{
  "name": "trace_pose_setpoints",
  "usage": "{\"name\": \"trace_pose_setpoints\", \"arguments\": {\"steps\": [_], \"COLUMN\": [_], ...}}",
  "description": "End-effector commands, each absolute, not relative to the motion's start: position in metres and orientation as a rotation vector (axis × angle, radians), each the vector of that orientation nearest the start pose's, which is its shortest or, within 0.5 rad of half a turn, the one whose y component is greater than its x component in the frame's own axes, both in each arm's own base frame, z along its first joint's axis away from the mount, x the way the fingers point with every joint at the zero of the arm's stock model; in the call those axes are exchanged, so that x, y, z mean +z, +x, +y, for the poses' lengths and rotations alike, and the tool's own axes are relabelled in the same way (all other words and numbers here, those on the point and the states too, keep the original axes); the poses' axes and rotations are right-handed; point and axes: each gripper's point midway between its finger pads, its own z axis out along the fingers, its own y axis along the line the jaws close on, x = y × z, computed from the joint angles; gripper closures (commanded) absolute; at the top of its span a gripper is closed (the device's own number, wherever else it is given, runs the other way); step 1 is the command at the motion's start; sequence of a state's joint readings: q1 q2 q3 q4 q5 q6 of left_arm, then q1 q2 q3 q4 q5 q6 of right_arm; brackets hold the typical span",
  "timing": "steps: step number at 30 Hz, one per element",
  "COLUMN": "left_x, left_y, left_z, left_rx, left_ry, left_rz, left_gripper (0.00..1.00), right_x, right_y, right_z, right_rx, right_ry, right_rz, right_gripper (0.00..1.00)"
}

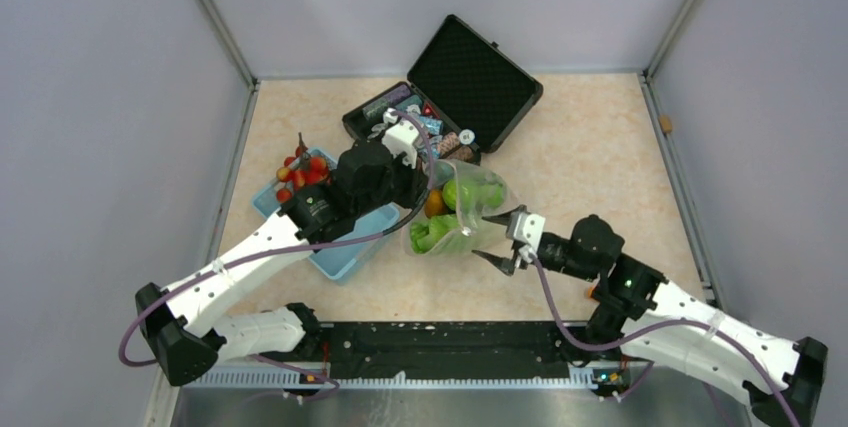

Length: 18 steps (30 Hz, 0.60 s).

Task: Place the food in the zip-top bag and seal the zipper
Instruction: Adjust the zipper food storage bag at the center of the board.

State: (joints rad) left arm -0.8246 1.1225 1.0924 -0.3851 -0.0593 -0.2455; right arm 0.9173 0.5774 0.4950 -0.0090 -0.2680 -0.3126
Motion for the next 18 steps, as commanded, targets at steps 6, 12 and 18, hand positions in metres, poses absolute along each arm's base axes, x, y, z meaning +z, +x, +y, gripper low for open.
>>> {"name": "trace_pose_setpoints", "arguments": {"steps": [6,12,18], "left_x": [0.300,0.300,0.302], "left_y": [0.250,0.247,0.247], "left_z": [-0.277,-0.279,-0.280], "left_rx": [-0.720,-0.737,-0.745], "left_ry": [0.497,0.499,0.498], "left_rz": [1.891,1.895,1.892], "left_gripper": [1.00,1.00,1.00], "right_x": [0.271,0.268,0.259], "right_y": [0.156,0.166,0.160], "right_z": [0.266,0.266,0.272], "right_rx": [0.476,0.429,0.468], "right_ry": [-1.137,-1.114,-1.144], "right_rz": [0.957,0.969,0.955], "right_gripper": [0.36,0.38,0.49]}}
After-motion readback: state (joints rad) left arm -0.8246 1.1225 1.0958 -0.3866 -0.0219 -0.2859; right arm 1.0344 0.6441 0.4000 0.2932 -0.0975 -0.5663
